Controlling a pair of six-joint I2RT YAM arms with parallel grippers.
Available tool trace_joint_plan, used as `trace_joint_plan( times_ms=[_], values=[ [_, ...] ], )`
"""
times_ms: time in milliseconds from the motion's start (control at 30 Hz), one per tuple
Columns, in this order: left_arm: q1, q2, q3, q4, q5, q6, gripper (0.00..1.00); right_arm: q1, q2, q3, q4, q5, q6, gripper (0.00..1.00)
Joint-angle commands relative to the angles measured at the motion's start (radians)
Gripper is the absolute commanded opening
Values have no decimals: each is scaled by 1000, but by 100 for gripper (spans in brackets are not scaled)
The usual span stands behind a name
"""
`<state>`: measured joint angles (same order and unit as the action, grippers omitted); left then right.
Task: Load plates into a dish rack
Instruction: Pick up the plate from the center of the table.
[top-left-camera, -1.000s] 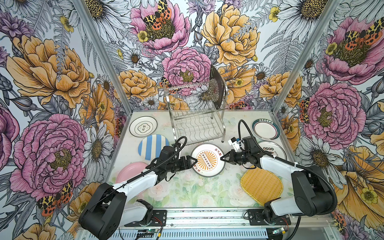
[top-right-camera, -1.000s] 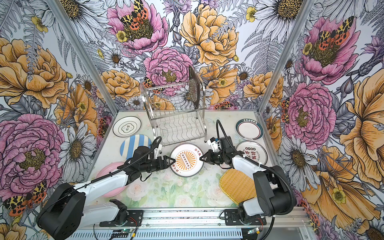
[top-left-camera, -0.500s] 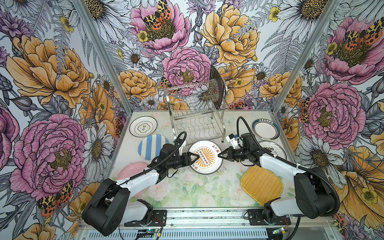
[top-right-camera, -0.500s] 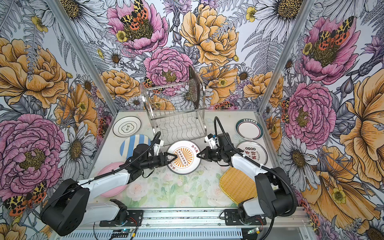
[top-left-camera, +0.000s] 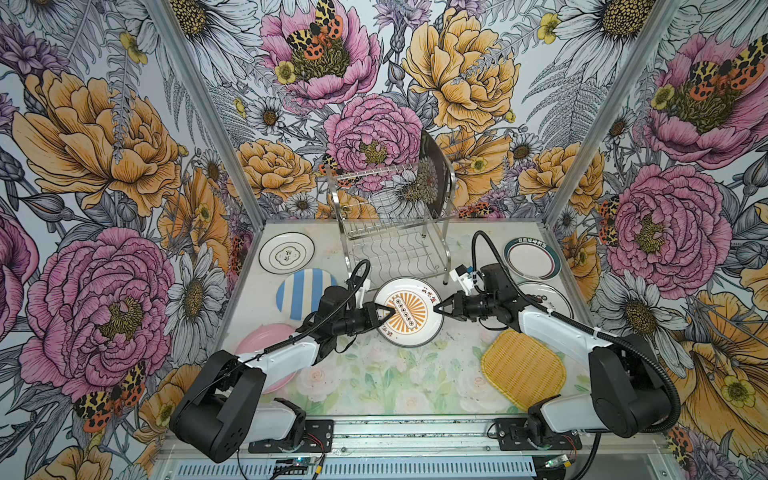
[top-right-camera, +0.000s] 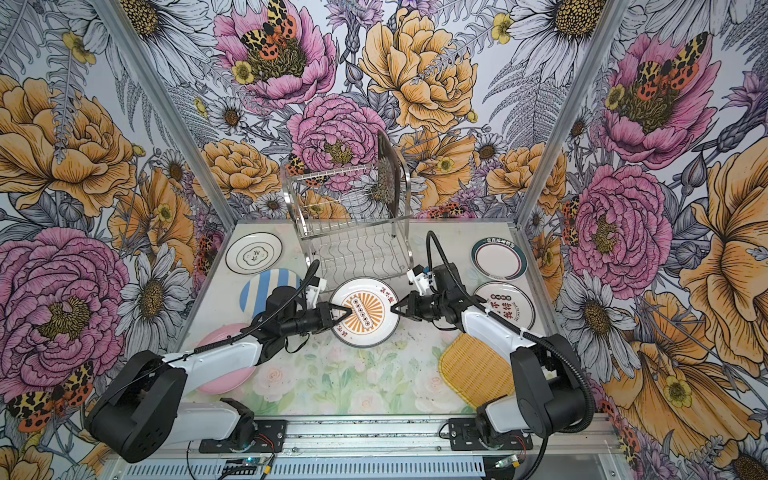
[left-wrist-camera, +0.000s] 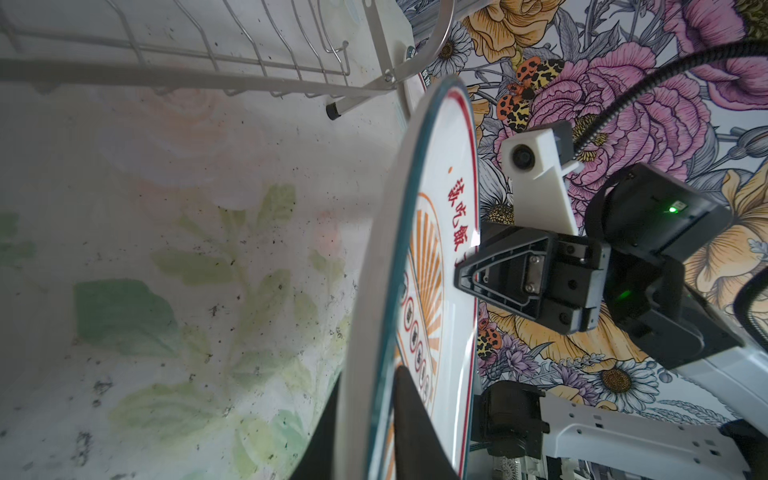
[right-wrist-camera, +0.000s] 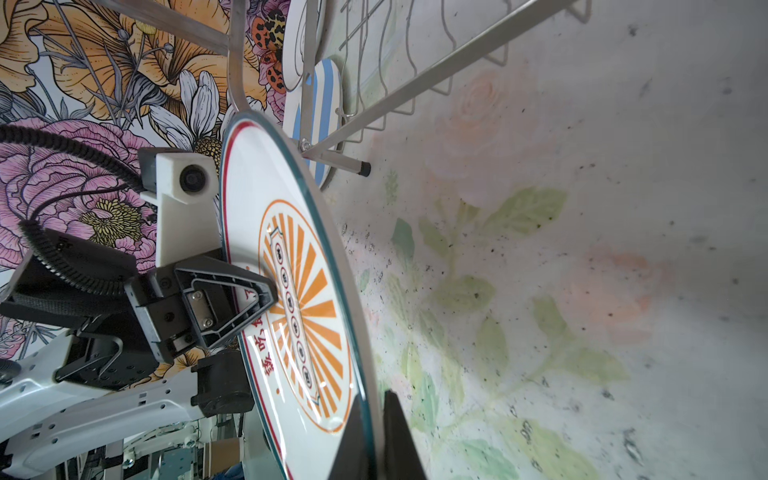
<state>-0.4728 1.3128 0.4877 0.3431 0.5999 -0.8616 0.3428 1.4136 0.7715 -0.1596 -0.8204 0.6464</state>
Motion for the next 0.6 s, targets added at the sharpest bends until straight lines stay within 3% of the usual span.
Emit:
trace_joint_plan(
  times_ms=[0,100,233,400,467,567],
  values=[
    [-7,0,14,52,26,34,5,13,-30,36,36,-21,5,0],
    [-1,-1,14,57,37,29,0,12,-34,42,37,-35,-11,1],
    [9,-4,15,68,71,25,0,13,-37,54,35,-82,-48,19],
    [22,-15,25,104,130,11,0,18,-44,69,60,-145,-68,33],
    [22,-13,33,124,154,2,0,22,-48,66,112,-173,-44,38],
    [22,-2,38,196,197,-36,0,26,-45,19,334,-228,93,40]
  ],
)
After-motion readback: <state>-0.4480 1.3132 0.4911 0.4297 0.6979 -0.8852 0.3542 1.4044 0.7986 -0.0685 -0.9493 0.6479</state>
